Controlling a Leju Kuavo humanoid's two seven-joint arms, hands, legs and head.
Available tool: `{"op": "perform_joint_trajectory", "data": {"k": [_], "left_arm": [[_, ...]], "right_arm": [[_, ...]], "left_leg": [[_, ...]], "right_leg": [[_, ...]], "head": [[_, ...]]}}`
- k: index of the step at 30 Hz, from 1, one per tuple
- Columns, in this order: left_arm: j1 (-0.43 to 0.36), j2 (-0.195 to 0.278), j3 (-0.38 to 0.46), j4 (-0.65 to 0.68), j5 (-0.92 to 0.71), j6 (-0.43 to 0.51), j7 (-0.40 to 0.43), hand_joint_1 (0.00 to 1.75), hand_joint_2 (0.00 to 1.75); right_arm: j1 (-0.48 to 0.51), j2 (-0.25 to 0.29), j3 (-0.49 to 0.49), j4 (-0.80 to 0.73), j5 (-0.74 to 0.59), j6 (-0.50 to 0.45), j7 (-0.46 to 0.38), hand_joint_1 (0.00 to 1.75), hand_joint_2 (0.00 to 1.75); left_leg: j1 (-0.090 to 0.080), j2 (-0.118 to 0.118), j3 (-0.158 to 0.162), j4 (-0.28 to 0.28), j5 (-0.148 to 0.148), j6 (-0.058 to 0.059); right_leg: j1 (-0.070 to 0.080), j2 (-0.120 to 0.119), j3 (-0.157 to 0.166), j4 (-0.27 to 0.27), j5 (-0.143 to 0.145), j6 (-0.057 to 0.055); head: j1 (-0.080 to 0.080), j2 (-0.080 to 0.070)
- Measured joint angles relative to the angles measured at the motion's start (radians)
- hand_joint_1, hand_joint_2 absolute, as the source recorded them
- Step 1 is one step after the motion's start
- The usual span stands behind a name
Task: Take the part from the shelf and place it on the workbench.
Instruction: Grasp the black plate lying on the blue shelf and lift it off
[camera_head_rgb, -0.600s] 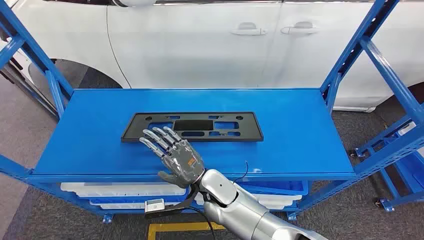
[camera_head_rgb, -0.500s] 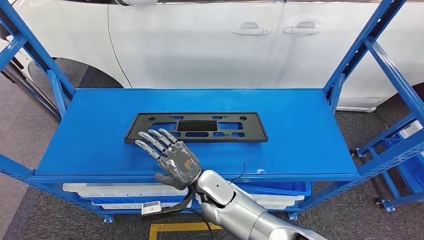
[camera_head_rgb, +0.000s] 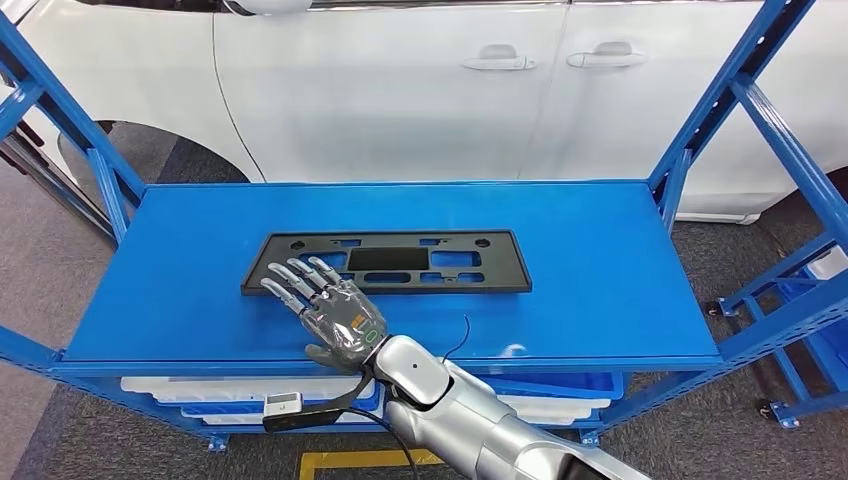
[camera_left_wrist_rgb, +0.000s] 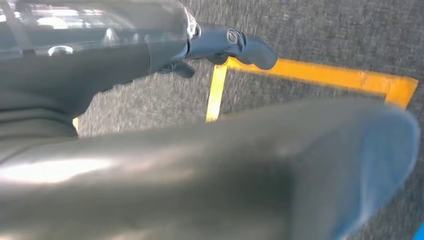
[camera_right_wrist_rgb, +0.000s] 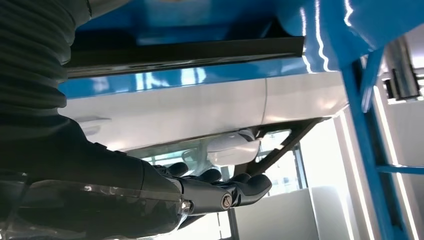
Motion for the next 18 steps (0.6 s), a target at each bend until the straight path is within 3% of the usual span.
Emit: {"op": "perform_joint_trajectory", "data": {"k": [2,4,5,6,8,10,11,15,16,18], "left_arm": [[0.000,0.003,0.000,0.000,-0.004,-0.002,0.000,0.00,0.00],[0.000,0.004,0.000,0.000,-0.007,-0.002,0.000,0.00,0.00],[0.001,0.004,0.000,0.000,-0.008,-0.003,0.000,0.00,0.00],[0.002,0.005,0.000,0.000,-0.009,-0.003,0.000,0.00,0.00],[0.003,0.007,0.000,0.000,-0.011,-0.003,0.000,0.00,0.00],[0.002,0.007,0.000,0.000,-0.013,-0.003,0.000,0.00,0.00],[0.001,0.007,0.000,0.000,-0.014,-0.003,0.001,0.00,0.00],[0.002,0.007,0.000,0.000,-0.016,-0.003,0.001,0.00,0.00],[0.002,0.008,0.000,0.000,-0.017,-0.003,0.000,0.00,0.00],[0.000,0.008,0.000,0.000,-0.019,-0.006,0.000,0.00,0.00]], "right_arm": [[-0.014,0.019,0.001,0.037,0.018,-0.001,0.019,0.00,1.75],[-0.022,0.035,0.005,0.073,0.034,0.000,0.037,0.00,1.75],[-0.023,0.040,0.008,0.089,0.041,0.001,0.047,0.00,1.75],[-0.024,0.044,0.012,0.103,0.047,0.003,0.056,0.00,1.75],[-0.029,0.051,0.020,0.121,0.053,0.013,0.072,0.00,1.75],[-0.038,0.060,0.031,0.133,0.053,0.026,0.085,0.00,1.75],[-0.042,0.063,0.038,0.138,0.052,0.032,0.091,0.00,1.75],[-0.050,0.071,0.064,0.161,0.051,0.048,0.123,0.00,1.75],[-0.053,0.072,0.070,0.168,0.052,0.050,0.133,0.00,1.75],[-0.058,0.072,0.079,0.187,0.054,0.051,0.150,0.00,1.75]], "left_leg": [[0.002,0.001,-0.038,0.084,-0.045,-0.009],[0.005,0.000,-0.111,0.220,-0.100,-0.018],[0.006,0.001,-0.139,0.264,-0.108,-0.021],[0.007,0.001,-0.148,0.271,-0.095,-0.024],[0.011,0.002,-0.109,0.170,-0.019,-0.026],[0.011,0.002,-0.053,0.046,0.032,-0.021],[0.010,0.002,-0.038,0.013,0.039,-0.015],[0.011,0.001,-0.033,0.000,0.033,0.011],[0.012,0.001,-0.031,-0.002,0.033,0.017],[0.013,0.002,-0.029,-0.004,0.031,0.025]], "right_leg": [[-0.004,-0.002,0.010,-0.011,0.002,-0.005],[-0.003,-0.003,0.013,-0.010,-0.002,-0.009],[-0.003,-0.004,0.014,-0.009,-0.004,-0.010],[-0.003,-0.003,0.016,-0.007,-0.007,-0.009],[-0.004,-0.002,0.022,0.000,-0.017,-0.004],[-0.002,0.000,0.024,0.010,-0.029,0.005],[0.000,0.001,0.023,0.014,-0.032,0.009],[0.001,0.000,0.018,0.027,-0.047,0.026],[0.000,0.000,0.005,0.056,-0.064,0.031],[-0.004,-0.001,-0.055,0.174,-0.120,0.040]], "head": [[-0.001,0.000],[-0.001,0.000],[-0.001,0.000],[-0.001,0.000],[-0.001,0.000],[-0.001,0.000],[-0.001,0.000],[0.002,0.000],[0.004,0.000],[0.007,0.000]]}}
